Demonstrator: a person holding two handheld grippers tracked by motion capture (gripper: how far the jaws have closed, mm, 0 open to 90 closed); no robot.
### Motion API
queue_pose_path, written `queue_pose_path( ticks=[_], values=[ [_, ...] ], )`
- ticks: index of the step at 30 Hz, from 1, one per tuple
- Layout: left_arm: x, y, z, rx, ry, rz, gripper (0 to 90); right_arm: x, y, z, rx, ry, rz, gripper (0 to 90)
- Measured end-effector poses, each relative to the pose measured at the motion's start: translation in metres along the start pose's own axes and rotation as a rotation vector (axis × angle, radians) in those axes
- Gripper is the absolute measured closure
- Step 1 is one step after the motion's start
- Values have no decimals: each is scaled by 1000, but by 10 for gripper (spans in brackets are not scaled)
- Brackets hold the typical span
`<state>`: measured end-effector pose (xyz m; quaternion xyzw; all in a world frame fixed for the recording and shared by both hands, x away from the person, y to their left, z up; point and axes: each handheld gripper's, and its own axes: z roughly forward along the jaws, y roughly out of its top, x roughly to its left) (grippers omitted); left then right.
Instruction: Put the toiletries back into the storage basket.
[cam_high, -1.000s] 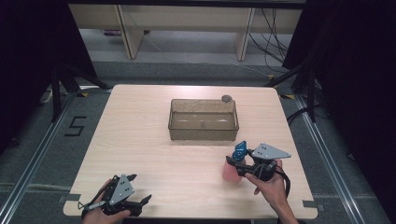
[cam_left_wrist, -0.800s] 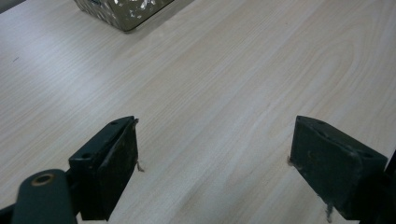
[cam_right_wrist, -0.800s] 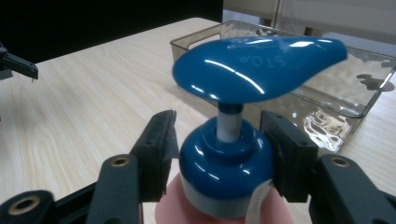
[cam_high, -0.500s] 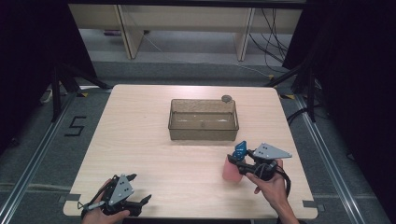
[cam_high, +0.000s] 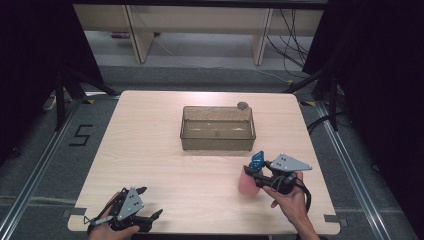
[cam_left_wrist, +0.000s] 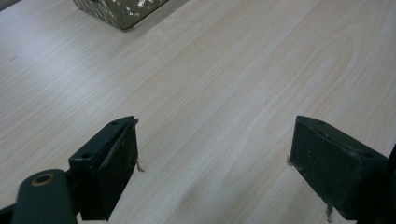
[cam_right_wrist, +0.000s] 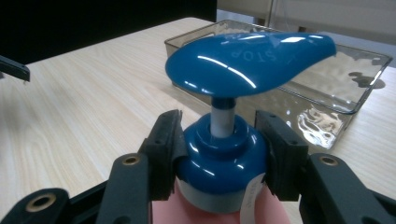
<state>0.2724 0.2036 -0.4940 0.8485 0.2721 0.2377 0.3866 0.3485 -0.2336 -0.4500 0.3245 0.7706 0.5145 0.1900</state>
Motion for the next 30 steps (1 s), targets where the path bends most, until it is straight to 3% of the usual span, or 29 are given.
queue_pose_path(
  ticks=[5,8,10,11,14,15,18,22,24,26,27,30],
  values=[
    [-1,0,1,-11,5,-17,148,2,2,0,3,-8,4,536],
    [1,0,0,5,10,4,147,3,4,0,-7,-20,-10,537],
    [-2,-1,1,-19,4,-27,147,3,7,-2,-16,-27,-23,537],
    [-2,-1,1,-23,3,-34,147,6,9,-2,-18,-22,3,537],
    [0,0,1,-16,3,-18,148,5,16,-3,-39,-29,-30,537],
    [-2,-1,1,-26,2,-34,148,6,17,-2,-43,-23,-20,538],
    [3,0,-1,6,13,4,147,6,25,2,-45,-21,-28,538],
    [1,-1,-1,-4,-2,-10,148,7,31,2,-38,-28,-29,538],
    [2,0,0,-14,15,-7,147,6,35,3,-51,-27,-43,538],
    [1,-1,0,-9,24,-6,148,7,39,2,-44,-14,-26,538],
    [2,0,-1,-2,-1,-4,147,8,41,2,-37,-19,-15,538],
    [1,-1,0,-16,15,-11,147,7,47,2,-51,-21,-27,538]
  ],
)
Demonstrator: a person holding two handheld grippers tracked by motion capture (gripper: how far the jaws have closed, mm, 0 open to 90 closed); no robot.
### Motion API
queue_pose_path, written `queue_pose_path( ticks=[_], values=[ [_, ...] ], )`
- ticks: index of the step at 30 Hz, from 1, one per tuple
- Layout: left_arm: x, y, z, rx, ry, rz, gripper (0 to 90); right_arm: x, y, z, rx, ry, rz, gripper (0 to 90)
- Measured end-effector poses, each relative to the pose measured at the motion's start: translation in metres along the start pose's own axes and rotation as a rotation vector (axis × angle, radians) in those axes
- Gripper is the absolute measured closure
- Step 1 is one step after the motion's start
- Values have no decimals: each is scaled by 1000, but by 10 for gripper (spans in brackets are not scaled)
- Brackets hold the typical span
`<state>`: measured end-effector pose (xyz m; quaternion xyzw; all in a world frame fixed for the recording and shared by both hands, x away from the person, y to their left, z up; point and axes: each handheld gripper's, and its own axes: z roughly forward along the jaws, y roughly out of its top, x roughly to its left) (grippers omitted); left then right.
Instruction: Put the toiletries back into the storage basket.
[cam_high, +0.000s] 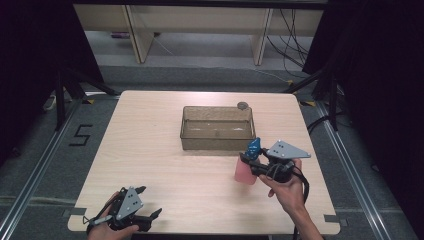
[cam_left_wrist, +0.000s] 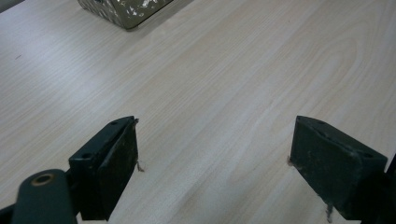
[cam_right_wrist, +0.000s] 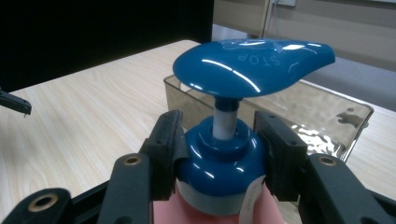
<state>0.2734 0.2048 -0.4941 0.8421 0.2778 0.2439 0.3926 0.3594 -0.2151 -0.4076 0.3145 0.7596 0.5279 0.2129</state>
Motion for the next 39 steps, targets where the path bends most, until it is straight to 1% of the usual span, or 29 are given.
queue_pose_path(
  ticks=[2,3,4,5,6,7,9,10,13,14,17,18,20,21,22,23,24,26,27,28,29,31,32,33,34,35,36,38,39],
  values=[
    [-1,0,0,-2,0,-1,147,-2,3,0,-4,-9,-4,538],
    [0,0,-1,12,-17,4,148,-3,5,1,-13,-17,-9,538],
    [0,0,-1,8,-14,-3,148,-2,6,0,-4,-15,12,538],
    [0,0,0,-4,-2,-7,147,-5,7,2,-12,2,-5,538],
    [0,0,0,-5,2,-4,148,-4,8,0,6,-20,3,538],
    [0,0,0,-2,1,-2,147,-6,10,1,-10,-17,8,538],
    [0,0,-1,11,-15,2,148,-8,11,2,-14,-9,9,538],
    [1,0,-1,11,-12,5,147,-9,14,2,-11,-27,-1,538],
    [1,0,-1,22,-5,15,147,-10,17,2,-9,-22,10,538],
    [1,0,-1,21,-7,12,147,-11,19,2,-4,-33,-3,538],
    [1,0,0,10,-11,2,147,-13,25,4,-16,-31,-1,538],
    [1,0,-1,10,-11,5,147,-14,26,3,-4,-37,-18,538],
    [-1,-1,1,-13,-15,-27,147,-16,30,5,-6,-37,-15,539],
    [1,0,-1,8,-8,4,148,-17,32,5,-5,-39,-10,539],
    [1,0,0,6,-6,3,147,-18,33,6,-4,-27,-2,538],
    [1,0,0,8,-8,4,147,-19,36,5,3,-36,-15,539],
    [0,0,-1,17,-9,3,147,-20,39,7,-13,-45,-14,539],
    [1,0,-1,13,-15,7,147,-21,41,7,-5,-42,-18,539],
    [1,0,0,8,-11,0,147,-20,43,7,2,-37,-5,539],
    [1,0,-1,8,-2,4,148,-21,45,9,-8,-36,-14,538],
    [1,0,-1,8,-1,4,148,-21,47,9,-10,-38,-5,538],
    [0,0,0,-3,-8,-11,148,-24,51,10,-13,-36,-19,539],
    [1,0,-1,8,-9,4,147,-25,53,12,-23,-23,-5,539],
    [1,0,0,6,-7,3,147,-25,55,11,-12,-37,2,539],
    [1,0,-1,8,-3,5,147,-27,57,13,-19,-34,-8,539],
    [0,0,0,1,-6,-5,148,-29,60,14,-22,-43,-15,539],
    [0,0,0,1,-15,-8,148,-29,61,15,-26,-31,-4,539],
    [1,0,-1,8,-8,2,148,-32,64,17,-28,-45,-17,539],
    [1,0,-1,7,-2,4,148,-32,65,18,-26,-48,-3,539]
  ],
)
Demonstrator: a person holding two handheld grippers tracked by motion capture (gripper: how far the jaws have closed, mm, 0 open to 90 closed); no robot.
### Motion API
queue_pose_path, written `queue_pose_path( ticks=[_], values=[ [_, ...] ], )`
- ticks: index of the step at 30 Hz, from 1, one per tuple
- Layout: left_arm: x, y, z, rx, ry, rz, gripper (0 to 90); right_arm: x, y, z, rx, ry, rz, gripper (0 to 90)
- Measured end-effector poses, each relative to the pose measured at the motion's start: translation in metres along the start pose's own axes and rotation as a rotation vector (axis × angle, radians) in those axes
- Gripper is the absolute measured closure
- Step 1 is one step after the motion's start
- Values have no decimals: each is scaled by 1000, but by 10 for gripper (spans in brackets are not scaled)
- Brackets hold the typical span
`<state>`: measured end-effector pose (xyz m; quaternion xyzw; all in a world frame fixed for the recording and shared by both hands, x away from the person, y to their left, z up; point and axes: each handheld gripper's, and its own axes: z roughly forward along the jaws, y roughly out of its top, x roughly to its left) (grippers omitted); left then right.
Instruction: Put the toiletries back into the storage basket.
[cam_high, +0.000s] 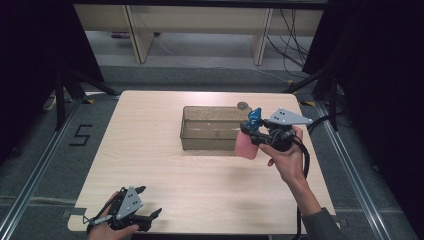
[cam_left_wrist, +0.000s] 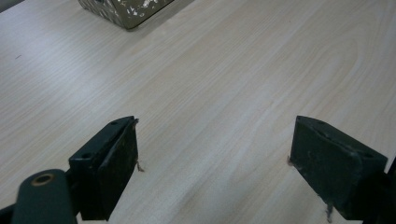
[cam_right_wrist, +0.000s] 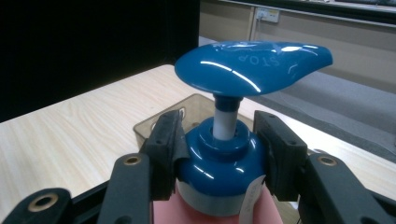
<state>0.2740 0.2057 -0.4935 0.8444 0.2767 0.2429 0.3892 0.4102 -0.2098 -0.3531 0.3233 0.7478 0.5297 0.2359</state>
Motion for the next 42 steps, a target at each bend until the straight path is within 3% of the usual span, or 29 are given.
queue_pose_path(
  ticks=[9,12,28,30,31,32,33,35,36,38,42],
  values=[
    [-1,0,0,-8,-3,-12,148,-14,11,13,-3,-24,10,539],
    [0,0,0,1,-1,0,148,-18,13,17,-4,-47,-2,539],
    [0,0,0,-1,-3,0,147,-33,24,50,19,-55,23,539],
    [-1,0,0,-1,-5,-3,147,-35,25,51,21,-50,8,539],
    [-1,0,0,0,-6,-4,147,-34,25,53,27,-51,27,539],
    [-1,0,0,-9,-6,-14,147,-37,24,56,19,-57,6,539],
    [-1,0,0,-10,-4,-14,147,-36,24,57,32,-55,30,539],
    [-1,0,0,-2,-4,-3,147,-39,23,61,30,-59,11,539],
    [0,0,0,1,-4,-1,147,-39,22,64,31,-57,32,539],
    [-1,0,0,-9,-6,-13,148,-41,21,67,38,-65,29,539],
    [0,0,0,12,-8,10,147,-45,18,73,44,-76,36,539]
  ],
)
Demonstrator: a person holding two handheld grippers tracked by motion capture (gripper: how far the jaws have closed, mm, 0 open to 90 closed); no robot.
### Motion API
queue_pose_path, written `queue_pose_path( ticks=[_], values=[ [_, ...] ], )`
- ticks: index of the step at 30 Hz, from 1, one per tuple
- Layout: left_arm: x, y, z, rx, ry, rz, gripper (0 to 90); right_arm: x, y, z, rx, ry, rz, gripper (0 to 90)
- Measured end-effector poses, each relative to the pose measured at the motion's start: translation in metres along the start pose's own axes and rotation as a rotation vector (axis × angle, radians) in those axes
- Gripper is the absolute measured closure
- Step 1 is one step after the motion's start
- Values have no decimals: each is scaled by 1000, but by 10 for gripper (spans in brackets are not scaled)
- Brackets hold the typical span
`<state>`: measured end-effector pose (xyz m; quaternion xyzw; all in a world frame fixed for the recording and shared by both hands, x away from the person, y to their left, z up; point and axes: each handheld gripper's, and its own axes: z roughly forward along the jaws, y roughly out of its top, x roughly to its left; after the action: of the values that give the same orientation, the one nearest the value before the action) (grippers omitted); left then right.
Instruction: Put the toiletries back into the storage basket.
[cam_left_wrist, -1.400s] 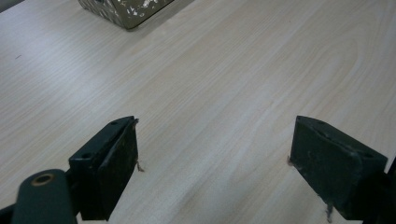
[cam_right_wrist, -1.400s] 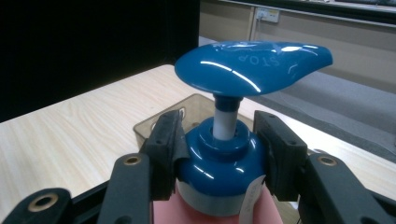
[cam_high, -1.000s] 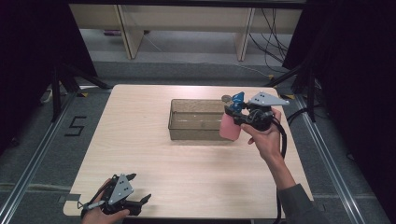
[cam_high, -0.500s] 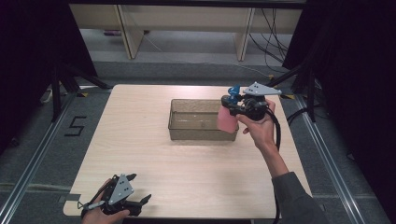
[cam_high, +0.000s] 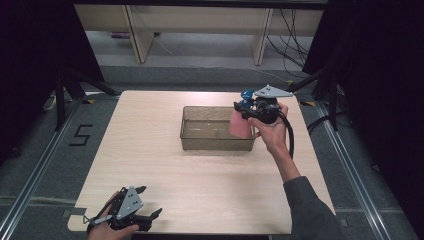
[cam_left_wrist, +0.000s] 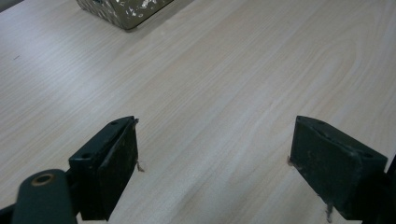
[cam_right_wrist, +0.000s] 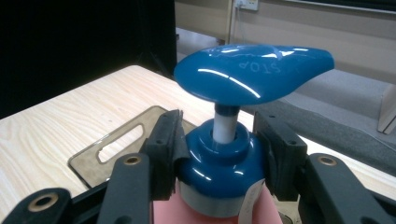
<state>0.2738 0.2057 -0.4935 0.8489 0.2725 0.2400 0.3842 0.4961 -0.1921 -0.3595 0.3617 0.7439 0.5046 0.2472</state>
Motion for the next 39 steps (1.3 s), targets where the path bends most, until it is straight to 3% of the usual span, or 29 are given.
queue_pose_path(
  ticks=[6,21,23,24,27,29,36,37,39],
  values=[
    [-1,0,1,-16,10,-11,148,-3,-3,5,18,-11,28,539],
    [0,0,0,-13,2,-7,147,-9,-10,17,16,-31,20,539],
    [0,0,0,-14,3,-12,148,-8,-11,17,33,-28,37,539],
    [0,0,0,-16,1,-10,148,-10,-12,19,19,-32,19,539],
    [0,0,0,-15,3,-9,147,-10,-16,20,20,-43,44,539],
    [0,0,0,-15,1,-11,148,-12,-16,21,24,-39,28,539],
    [0,0,0,-11,7,-7,147,-13,-22,23,39,-41,54,539],
    [1,0,0,-13,3,-6,147,-16,-23,24,33,-40,33,539],
    [0,0,0,-11,6,-9,147,-16,-24,23,42,-47,43,539]
  ],
)
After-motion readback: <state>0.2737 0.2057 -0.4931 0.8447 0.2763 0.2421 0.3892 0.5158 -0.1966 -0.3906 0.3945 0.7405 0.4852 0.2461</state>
